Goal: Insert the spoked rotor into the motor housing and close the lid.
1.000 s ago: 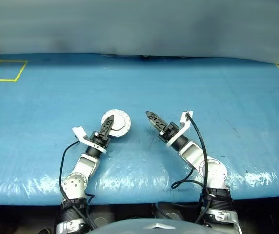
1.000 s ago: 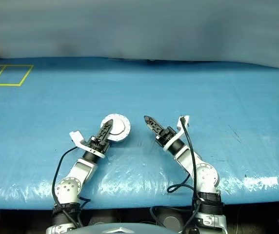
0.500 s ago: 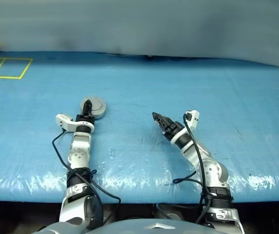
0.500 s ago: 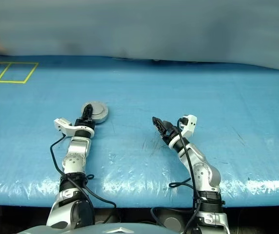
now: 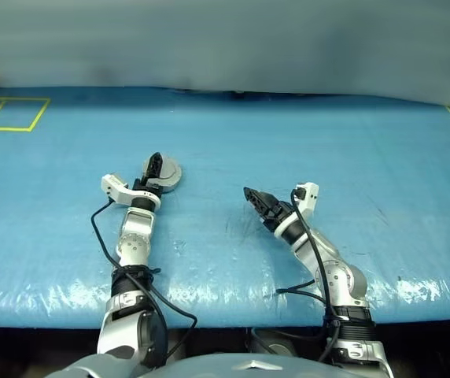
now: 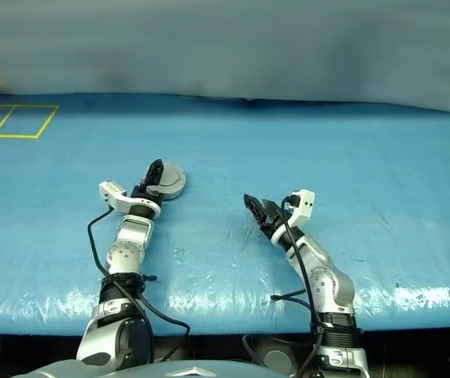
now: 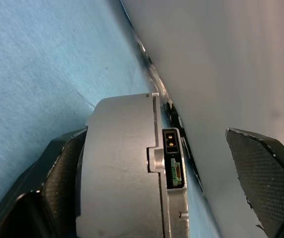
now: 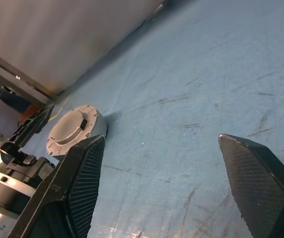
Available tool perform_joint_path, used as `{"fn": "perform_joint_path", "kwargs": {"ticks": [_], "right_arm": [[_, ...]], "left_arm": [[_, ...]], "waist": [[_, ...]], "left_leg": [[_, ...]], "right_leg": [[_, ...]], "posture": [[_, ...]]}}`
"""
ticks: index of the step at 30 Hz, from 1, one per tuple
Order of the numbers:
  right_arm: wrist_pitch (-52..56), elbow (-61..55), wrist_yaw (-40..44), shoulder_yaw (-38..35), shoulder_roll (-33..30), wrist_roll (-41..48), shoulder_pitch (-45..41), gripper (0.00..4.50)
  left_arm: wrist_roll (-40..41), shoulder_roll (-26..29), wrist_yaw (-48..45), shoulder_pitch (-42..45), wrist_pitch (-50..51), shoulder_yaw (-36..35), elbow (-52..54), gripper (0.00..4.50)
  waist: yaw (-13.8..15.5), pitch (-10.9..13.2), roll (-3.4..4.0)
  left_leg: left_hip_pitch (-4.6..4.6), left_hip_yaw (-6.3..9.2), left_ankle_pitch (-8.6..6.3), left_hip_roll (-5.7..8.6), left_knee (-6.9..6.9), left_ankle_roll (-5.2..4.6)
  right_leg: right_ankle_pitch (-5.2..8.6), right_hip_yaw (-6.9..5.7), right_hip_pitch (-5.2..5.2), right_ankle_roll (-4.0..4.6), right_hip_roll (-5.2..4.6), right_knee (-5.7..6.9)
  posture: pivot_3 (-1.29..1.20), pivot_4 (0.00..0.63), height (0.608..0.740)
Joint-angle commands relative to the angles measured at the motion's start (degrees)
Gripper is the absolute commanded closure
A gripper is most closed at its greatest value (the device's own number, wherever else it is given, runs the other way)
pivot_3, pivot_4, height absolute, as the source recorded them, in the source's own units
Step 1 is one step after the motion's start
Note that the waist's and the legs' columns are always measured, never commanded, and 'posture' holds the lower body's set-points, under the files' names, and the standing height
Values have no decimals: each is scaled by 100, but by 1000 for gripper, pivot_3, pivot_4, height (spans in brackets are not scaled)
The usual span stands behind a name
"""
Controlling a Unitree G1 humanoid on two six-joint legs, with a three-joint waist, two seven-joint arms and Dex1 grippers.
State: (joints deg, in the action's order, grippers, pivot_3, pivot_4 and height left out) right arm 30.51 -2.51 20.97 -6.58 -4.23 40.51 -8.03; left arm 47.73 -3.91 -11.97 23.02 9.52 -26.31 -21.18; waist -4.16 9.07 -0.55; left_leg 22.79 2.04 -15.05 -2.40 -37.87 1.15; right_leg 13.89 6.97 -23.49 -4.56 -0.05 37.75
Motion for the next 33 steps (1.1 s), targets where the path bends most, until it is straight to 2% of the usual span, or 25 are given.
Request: {"fn": "perform_joint_path", "kwargs": {"ticks": [1, 9, 12, 14, 17, 21, 27, 33], "right_arm": [[-64, -93, 85, -43, -24, -41, -66, 665], [-350, -20, 1, -89, -72, -418, -137, 665], [-1020, 92, -70, -30, -185, -1040, -145, 665], [-1681, 282, -73, 40, -303, -1574, -162, 665], [-2495, 628, -65, 60, -583, -2191, -246, 665], [-2885, 847, 202, 154, -1082, -2632, -303, 665], [-2685, 914, 888, 355, -1617, -2718, -245, 665], [-2782, 867, 1538, 425, -1888, -2644, -137, 665]], "left_arm": [[-236, 150, 199, -390, -143, -87, 506, 51], [-866, 459, 162, -1135, -412, 98, 1309, 51], [-1291, 595, -115, -1214, -792, 331, 1404, 51], [-1664, 686, -407, -1255, -1201, 576, 1444, 51], [-1739, 815, -1543, -1391, -1486, 1177, 1677, 51], [-2158, 1255, -2585, -1617, -1326, 2188, 1970, 51], [-3372, 2086, -3292, -1626, -1232, 3506, 1776, 51], [-3705, 2168, -3297, -1561, -1329, 3760, 1615, 51]], "waist": [[-40, 0, 1], [-30, -1, 1], [8, 0, 0], [41, 0, -1], [63, 0, -1], [56, -1, 0], [6, 0, 2], [37, 0, 2]], "left_leg": [[-2, 0, 0, -3, 1, 0], [-9, 1, 1, -12, 9, 2], [-6, -2, 1, -9, 4, 2], [-3, -3, 2, -8, 4, 4], [1, -6, 3, -6, 6, 8], [1, -12, 3, -2, 8, 7], [-11, -10, 3, -10, 16, 6], [-11, -12, 3, -10, 13, 5]], "right_leg": [[0, 1, -1, 0, 4, 2], [-2, 2, -1, 12, 12, 4], [-3, 2, 0, 10, 8, 3], [-2, 1, -1, 6, 7, 1], [-4, 1, -4, 9, 3, -2], [-4, 3, -4, 11, -2, -4], [1, 6, -4, 19, 8, 3], [1, 6, -3, 19, 4, 3]], "posture": [[0, 150, 740], [0, 150, 740], [0, 150, 740], [0, 150, 740], [0, 150, 740], [0, 150, 740], [0, 150, 740], [0, 150, 740]]}}
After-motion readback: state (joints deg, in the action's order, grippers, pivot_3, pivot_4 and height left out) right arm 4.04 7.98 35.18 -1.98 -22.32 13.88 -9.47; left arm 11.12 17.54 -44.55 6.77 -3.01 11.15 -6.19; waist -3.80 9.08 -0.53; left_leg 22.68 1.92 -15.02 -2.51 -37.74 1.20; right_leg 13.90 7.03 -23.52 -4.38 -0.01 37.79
